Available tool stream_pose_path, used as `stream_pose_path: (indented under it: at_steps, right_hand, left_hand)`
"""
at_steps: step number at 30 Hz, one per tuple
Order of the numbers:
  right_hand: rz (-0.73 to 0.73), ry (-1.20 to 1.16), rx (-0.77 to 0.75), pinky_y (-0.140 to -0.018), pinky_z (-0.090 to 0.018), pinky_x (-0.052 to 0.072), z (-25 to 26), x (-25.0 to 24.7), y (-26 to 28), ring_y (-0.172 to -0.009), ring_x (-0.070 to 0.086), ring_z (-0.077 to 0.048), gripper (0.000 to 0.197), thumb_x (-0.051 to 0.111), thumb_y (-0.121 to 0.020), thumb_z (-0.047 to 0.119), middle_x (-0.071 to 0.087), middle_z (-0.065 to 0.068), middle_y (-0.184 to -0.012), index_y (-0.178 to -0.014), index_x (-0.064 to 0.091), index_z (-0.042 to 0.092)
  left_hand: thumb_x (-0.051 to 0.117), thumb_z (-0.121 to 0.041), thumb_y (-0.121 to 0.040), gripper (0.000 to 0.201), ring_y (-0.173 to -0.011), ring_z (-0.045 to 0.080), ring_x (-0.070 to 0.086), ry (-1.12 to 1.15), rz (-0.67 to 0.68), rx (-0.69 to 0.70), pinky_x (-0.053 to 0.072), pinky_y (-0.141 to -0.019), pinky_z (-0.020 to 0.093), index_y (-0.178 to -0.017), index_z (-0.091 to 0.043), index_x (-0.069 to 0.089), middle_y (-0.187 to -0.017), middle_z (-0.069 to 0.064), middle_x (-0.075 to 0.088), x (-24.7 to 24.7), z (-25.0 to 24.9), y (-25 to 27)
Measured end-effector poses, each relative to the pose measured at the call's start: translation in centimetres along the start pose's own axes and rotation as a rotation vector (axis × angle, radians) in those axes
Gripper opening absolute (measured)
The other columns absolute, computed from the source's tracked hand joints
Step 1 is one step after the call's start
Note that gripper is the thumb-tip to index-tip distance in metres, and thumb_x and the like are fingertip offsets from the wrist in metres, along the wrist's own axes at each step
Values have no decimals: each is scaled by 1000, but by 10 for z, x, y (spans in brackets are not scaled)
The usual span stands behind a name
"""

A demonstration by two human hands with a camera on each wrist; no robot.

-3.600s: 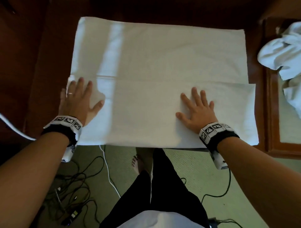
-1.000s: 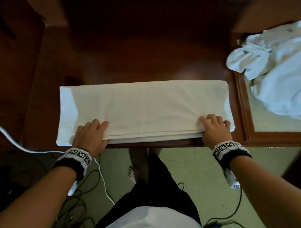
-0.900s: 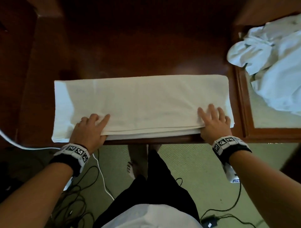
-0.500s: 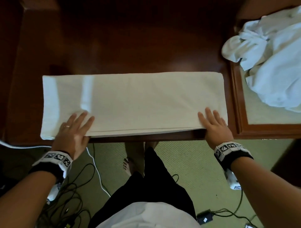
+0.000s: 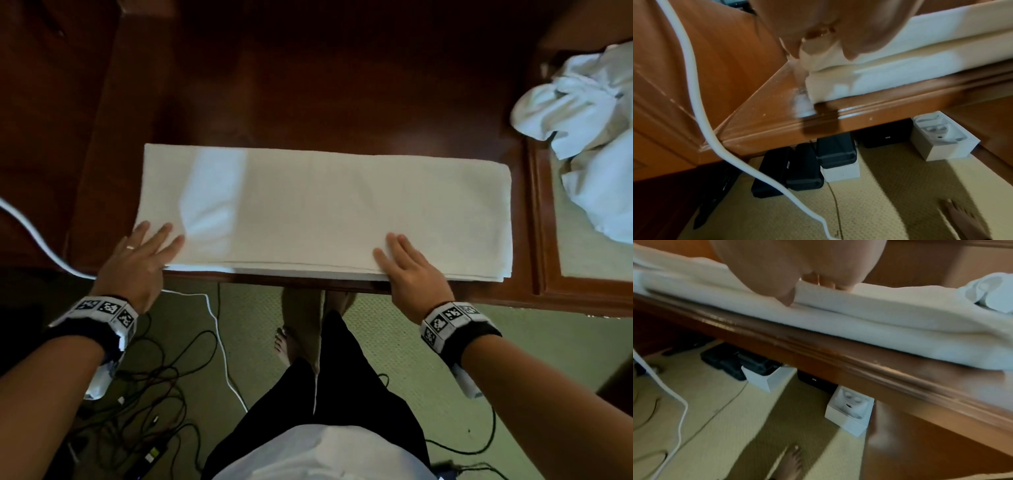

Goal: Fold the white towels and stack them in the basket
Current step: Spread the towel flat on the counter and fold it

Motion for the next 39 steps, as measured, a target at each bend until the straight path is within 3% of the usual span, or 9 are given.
stream_pose_path:
  at_steps: [4,7,11,15,18,22,28,33,39]
  right_hand:
    - [-134,-30,-25,-95,-51,49,10,-21,2,-119,53,-40,41,44,-92,33,57,-20,-131,-113,68,8]
    - [-198,-36,63,-78,-46,49,26,-37,-28,-96,52,-33,44,36,-97,42,56,-11,-110,-102,68,12]
    - [81,39,173,-112,-58,32,53,-8,-62,-142,24,-44,57,25,-102,52,23,-15,-159,-151,28,25]
    - [221,35,205,-120,-60,-1,61,19,-58,-148,-21,-40,67,10,-99,63,-23,-5,-163,-155,-15,34]
    - [227,68,95,-119,-58,14,68,10,-60,-150,0,-41,70,18,-97,68,-3,-8,-166,-157,6,33]
    - [45,10,146,-103,-52,39,75,-18,-84,-135,35,-39,56,34,-97,56,33,-11,-154,-141,42,23]
    - [82,23,242,-119,-51,11,40,4,-82,-152,-5,-34,66,21,-99,63,-8,-4,-166,-157,7,36]
    - [34,-55,692,-121,-52,6,-97,-6,-1,-153,-8,-22,61,19,-99,63,-10,2,-166,-155,3,43]
    - [-362,-411,914,-99,-44,39,-151,-38,32,-120,48,-39,44,44,-90,24,52,-19,-132,-129,54,7]
  left_hand:
    - [35,-53,-92,65,-142,35,39,8,10,3,25,-114,61,-141,-17,57,-155,7,43,-9,-8,2]
    - [26,-64,-96,73,-134,37,46,-4,-115,59,29,-113,59,-134,-12,61,-142,15,55,-29,-41,-20]
    - [14,-69,-96,75,-153,31,14,-83,-24,106,13,-122,56,-158,-27,24,-166,7,18,-10,-105,-57]
    - [-4,-75,-92,71,-153,33,-12,-136,90,-49,8,-120,62,-152,-44,-24,-163,-5,-26,15,-61,-67]
    - [-2,-71,-92,69,-152,33,-16,-101,159,-192,8,-120,65,-147,-45,-33,-160,-5,-36,15,-13,-59]
    - [16,-63,-99,73,-153,37,-5,-11,37,-208,9,-121,63,-160,-29,-3,-168,8,-7,-5,-38,-65]
    - [6,-79,-88,80,-153,40,-10,12,42,-98,-1,-116,67,-157,-41,-9,-167,6,-17,25,-130,-81]
    - [10,-80,-89,79,-153,41,-9,25,-31,-124,0,-114,71,-157,-43,-9,-168,4,-14,29,-127,-84]
    - [7,-82,-87,82,-153,39,-7,10,4,-159,4,-114,71,-156,-43,-10,-168,4,-15,25,-128,-88]
Point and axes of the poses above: each hand's wrist, its own y-axis away from the middle knuckle, its own x-axis out of the palm, z = x × y, the point moved 7 cm from there along -y, towards the middle knuckle
